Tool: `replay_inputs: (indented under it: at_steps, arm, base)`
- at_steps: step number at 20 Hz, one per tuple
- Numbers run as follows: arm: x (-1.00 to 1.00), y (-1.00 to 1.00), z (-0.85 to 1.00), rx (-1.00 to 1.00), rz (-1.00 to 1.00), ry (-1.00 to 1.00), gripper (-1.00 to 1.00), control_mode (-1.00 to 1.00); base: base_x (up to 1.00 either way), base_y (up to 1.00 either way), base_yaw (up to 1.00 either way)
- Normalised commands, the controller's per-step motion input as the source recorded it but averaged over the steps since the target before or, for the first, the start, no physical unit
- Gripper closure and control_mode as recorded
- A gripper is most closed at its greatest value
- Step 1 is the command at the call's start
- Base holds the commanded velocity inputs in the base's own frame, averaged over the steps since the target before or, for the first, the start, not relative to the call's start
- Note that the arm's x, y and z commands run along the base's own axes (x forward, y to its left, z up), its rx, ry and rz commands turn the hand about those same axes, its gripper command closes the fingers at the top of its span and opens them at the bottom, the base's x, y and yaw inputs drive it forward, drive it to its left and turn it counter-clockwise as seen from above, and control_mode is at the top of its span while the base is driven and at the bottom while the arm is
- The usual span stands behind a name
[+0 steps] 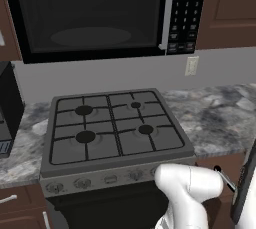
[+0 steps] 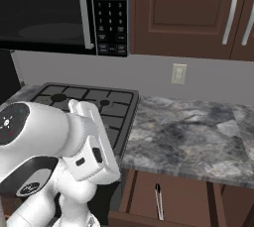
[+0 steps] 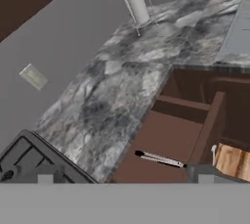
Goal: Take the tongs from the drawer on the right and place them on the dining counter next to the tray containing the hot dog.
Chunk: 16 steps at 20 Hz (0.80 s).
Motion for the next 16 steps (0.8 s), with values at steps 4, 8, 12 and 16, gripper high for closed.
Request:
replay_inputs:
  at_steps: [4,8,12,16]
  arm:
    - [0.55,0.0,0.07,-0.13,0.0,0.4,-1.0,-1.0]
    - [0.56,-0.03,-0.02,-0.06,0.01,0.37,-1.0,-1.0]
    - [0.56,-0.19,-0.11,-0.01,0.15,0.32,-1.0,-1.0]
    - [0.47,-0.07,-0.23,0.03,0.2,0.25,-1.0,-1.0]
  base:
    - [0.0,0.0,0.0]
    - [0.0,0.0,0.0]
    - [0.0,0.0,0.0]
    - [0.0,0.0,0.0]
